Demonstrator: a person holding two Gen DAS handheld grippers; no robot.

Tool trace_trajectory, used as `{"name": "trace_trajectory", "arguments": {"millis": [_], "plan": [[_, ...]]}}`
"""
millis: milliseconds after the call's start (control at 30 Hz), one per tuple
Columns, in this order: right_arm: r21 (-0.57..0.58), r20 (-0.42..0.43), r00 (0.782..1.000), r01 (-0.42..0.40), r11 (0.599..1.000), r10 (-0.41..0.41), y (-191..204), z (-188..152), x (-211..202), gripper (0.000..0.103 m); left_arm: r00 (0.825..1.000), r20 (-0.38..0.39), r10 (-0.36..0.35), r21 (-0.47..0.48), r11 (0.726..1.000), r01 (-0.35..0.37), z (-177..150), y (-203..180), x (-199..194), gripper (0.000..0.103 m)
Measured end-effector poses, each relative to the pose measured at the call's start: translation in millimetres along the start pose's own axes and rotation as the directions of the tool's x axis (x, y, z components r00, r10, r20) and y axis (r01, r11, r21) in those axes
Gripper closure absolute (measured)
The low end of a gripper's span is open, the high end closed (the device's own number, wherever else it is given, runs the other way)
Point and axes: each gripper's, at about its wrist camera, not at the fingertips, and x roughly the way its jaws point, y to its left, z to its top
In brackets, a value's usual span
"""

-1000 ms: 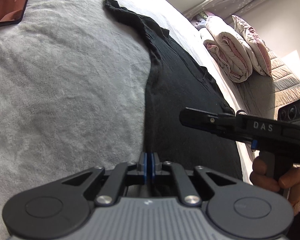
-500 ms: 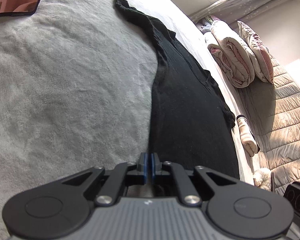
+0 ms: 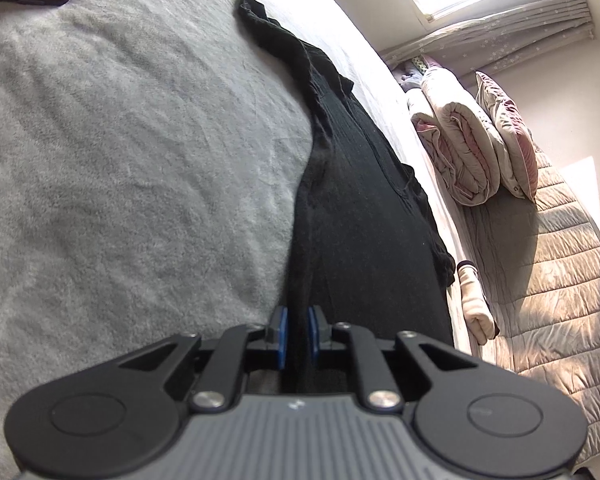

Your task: Fold clothes

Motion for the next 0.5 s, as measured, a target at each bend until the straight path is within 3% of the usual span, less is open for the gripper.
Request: {"name": "trace_trajectory", "arguments": {"millis": [100,133,267,333,467,500], "plan": [[0.046,-0.002,0.997,-0.081,0.996,0.082,0.5,0.9,-7.2,0.102,1.0,0.023,0.017,0.023,1.0,-0.018,-2.8,-6.3,-2.5,0.093],[0.052,-0.003,0.995,-0.101,0.994,0.101,2.2,0.9,-8.9,0.102,0.999,0.032,0.038,0.046,0.998,-0.04,-4.0,-9.5,-3.6,0.1],[0.022,-0.013,0.995,-0.096,0.995,0.096,16.2,0.2,-7.8,0.102,0.995,0.048,0.083,0.102,0.991,-0.088,-6.6,-17.4,-6.5,0.101],[0.03,-0.017,0.996,-0.084,0.996,0.084,15.3,-0.3,-7.4,0.091,0.997,0.029,0.068,0.095,0.993,-0.07,-4.8,-15.7,-7.9,0.1],[-0.008,-0.01,0.999,-0.05,0.999,0.05,16.9,-6.0,-14.9,0.084,0.998,0.02,0.053,0.087,0.995,-0.055,-3.1,-13.6,-13.4,0.094],[-0.022,-0.006,0.999,-0.04,0.999,0.04,18.0,-8.1,-17.0,0.064,0.998,0.018,0.052,0.088,0.995,-0.054,-2.6,-13.6,-14.1,0.092]]}}
